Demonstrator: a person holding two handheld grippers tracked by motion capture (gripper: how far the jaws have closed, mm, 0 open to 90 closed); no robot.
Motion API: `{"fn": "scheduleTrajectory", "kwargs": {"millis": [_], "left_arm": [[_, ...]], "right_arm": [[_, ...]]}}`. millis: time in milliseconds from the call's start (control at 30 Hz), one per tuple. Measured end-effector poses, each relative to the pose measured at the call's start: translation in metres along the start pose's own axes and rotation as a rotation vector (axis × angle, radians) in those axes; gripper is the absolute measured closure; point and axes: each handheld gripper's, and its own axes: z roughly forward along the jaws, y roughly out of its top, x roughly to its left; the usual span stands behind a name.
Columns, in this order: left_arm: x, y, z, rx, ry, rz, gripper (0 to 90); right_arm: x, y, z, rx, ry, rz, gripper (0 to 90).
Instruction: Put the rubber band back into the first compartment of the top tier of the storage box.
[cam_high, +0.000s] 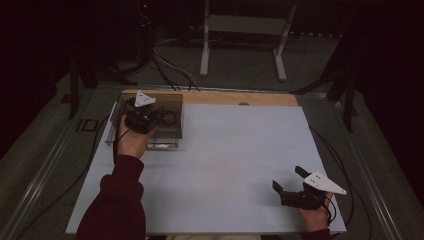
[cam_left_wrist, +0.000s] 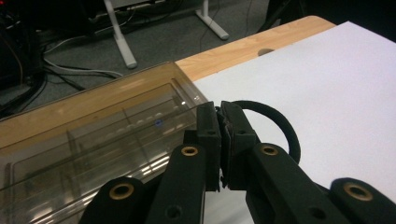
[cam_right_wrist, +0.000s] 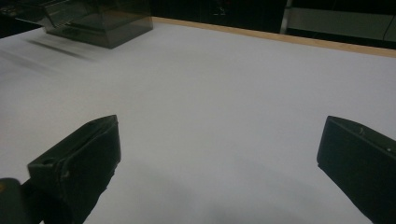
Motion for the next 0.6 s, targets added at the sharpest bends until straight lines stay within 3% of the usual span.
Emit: {"fn": "scheduleTrajectory", "kwargs": {"millis": [600], "left_arm": [[0.020,-0.010,-0.013,-0.005,0.038,-0.017,88.4]], "right_arm": [[0.000,0.000,0.001,0.003,0.004,-0.003,0.0]]}}
